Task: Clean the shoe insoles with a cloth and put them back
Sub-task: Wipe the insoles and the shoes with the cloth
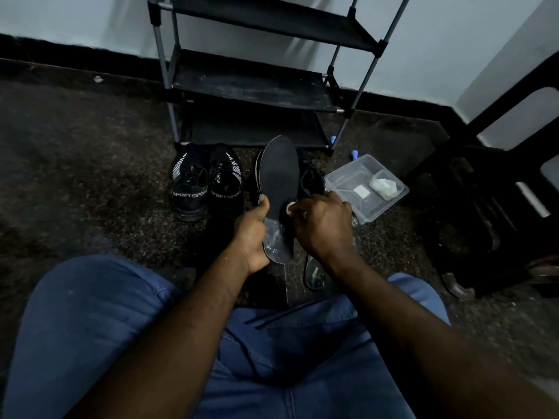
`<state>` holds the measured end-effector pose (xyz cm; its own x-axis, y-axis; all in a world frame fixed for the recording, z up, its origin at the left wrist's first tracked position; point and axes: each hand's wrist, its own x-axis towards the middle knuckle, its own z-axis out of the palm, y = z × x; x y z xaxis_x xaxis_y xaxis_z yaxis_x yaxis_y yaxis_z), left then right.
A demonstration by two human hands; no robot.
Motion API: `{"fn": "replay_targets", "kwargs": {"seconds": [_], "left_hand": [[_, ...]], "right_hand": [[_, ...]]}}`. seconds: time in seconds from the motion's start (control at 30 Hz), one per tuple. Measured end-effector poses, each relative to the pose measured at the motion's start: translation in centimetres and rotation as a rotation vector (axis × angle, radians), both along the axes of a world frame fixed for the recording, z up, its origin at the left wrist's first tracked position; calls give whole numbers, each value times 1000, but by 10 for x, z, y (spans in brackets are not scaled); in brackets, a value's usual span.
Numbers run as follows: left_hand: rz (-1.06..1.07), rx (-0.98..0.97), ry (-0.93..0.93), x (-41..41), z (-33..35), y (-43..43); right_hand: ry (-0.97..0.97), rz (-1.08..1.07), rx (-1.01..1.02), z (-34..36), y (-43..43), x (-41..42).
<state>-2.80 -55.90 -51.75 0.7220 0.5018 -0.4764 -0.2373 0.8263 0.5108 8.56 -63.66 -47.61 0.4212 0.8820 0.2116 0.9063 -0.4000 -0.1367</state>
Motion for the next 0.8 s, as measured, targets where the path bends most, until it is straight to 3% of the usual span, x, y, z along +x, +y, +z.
{"fn": "replay_targets", "kwargs": {"seconds": [0.17,0.3,0.5,0.7,0.8], "left_hand": [[-15,57,95,0,2,-4],[-7,32,50,-1,1,-4],[20,9,26,-2,7,-1],[24,-4,-4,-3,9,-1],[11,38,66,-2,8,-4]], "right_hand": [[111,53,72,-15,1,-21],[210,33,125,-13,12,-27],[0,36,50,-4,1,-11],[41,-30,50,-2,3,-8],[116,-11,97,-15,-2,-22]]}}
